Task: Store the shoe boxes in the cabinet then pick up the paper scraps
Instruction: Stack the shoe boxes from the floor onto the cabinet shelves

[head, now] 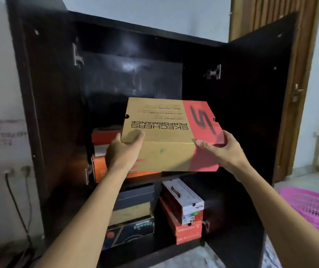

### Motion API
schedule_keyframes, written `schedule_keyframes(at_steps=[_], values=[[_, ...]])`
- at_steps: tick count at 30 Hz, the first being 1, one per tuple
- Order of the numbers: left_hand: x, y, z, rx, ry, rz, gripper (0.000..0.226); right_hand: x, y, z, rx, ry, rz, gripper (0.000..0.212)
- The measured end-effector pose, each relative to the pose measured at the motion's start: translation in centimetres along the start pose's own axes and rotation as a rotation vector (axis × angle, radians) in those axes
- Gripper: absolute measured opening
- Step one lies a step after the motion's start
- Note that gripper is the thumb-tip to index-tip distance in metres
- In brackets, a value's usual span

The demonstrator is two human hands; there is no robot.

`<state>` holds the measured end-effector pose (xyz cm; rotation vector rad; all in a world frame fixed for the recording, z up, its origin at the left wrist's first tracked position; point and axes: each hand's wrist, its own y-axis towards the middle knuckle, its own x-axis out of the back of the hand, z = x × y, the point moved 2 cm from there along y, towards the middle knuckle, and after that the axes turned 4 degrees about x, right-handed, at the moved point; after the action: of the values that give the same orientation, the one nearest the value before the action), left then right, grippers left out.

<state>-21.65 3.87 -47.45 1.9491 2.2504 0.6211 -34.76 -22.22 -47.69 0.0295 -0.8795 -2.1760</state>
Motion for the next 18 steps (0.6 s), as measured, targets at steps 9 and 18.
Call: schedule_keyframes(at_steps=[9, 18], values=[[1.1, 10.2, -0.8, 0.061, -0.174, -0.256, 0.064, -8.1, 11.8, 3.5, 0.034, 0.001, 0.095, 0.113], [-2.3, 20.6, 2.0, 0.16, -0.278, -0.394, 0.072, -17.6, 22.3, -1.7, 0.041, -0.004, 0.171, 0.106]])
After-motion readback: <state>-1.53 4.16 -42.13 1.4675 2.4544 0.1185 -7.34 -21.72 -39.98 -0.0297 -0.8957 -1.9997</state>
